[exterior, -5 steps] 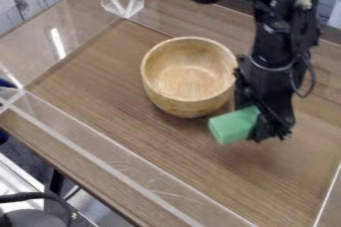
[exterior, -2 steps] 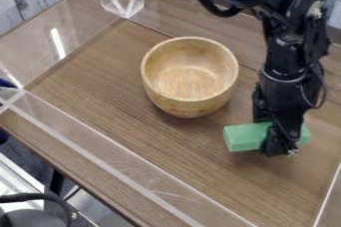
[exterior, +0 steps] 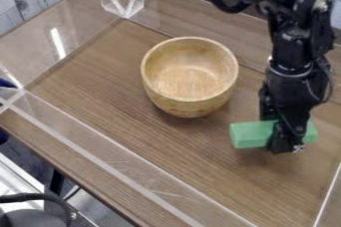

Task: Remove the green block from inside the brown bowl and put it on the table

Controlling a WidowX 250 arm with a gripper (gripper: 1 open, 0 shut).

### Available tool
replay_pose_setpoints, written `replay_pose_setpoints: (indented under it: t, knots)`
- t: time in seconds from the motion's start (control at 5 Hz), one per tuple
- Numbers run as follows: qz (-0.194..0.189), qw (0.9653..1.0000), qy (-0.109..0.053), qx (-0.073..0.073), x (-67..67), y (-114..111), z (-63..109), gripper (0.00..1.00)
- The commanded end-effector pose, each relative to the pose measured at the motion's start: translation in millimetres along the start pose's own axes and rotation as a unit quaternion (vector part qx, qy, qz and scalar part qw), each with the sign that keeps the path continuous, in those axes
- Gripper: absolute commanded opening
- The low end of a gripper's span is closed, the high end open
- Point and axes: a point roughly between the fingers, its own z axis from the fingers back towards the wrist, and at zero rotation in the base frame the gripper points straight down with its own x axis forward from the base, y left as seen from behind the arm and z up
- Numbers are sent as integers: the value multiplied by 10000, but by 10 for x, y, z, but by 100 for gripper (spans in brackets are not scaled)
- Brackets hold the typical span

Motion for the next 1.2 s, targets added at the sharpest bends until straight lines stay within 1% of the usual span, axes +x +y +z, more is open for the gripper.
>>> replay_pose_setpoints:
  t: [0.0, 0.4, 0.6, 1.0]
  knots:
    - [127, 9998, -175, 27, 127, 132, 161, 0]
    - [215, 9994, -280, -22, 240, 113, 20, 0]
    - [272, 9991, -316, -22, 225, 125, 98, 100]
    - [349, 9984, -447, -57, 174, 179, 94, 100]
